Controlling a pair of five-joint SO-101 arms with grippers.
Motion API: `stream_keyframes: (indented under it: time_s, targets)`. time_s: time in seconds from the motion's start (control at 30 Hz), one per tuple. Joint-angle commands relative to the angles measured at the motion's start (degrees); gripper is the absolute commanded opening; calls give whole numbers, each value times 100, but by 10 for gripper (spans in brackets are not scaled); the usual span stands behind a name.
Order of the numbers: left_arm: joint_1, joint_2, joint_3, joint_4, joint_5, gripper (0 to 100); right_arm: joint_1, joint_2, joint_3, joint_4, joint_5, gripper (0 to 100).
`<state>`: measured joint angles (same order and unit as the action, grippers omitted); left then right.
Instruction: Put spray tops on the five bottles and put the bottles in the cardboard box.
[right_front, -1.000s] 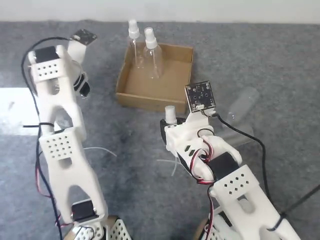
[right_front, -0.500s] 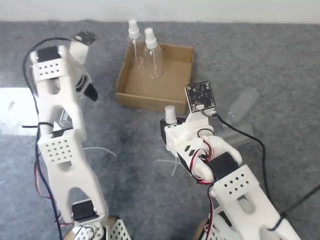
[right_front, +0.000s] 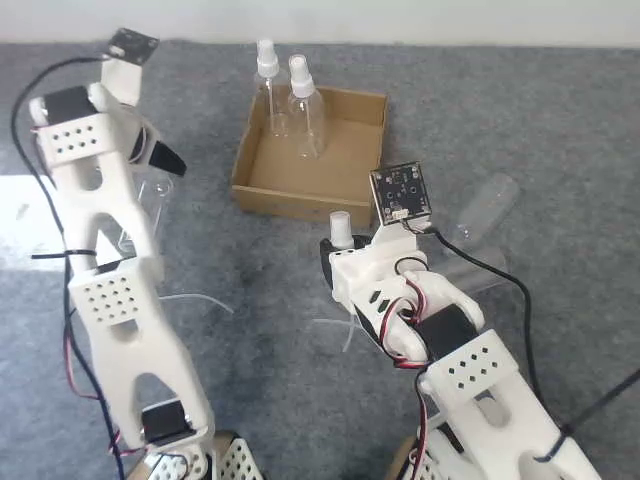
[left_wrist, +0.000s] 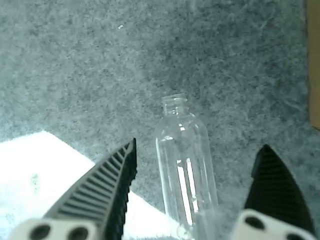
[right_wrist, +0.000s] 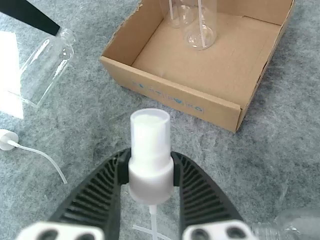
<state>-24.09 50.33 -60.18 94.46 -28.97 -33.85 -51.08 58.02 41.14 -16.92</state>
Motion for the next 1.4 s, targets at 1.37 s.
stream_keyframes:
  time_s: [1.37]
  targets:
    - [-79,800,-936,633,-765,203,75,-277,-26,-101,62,6]
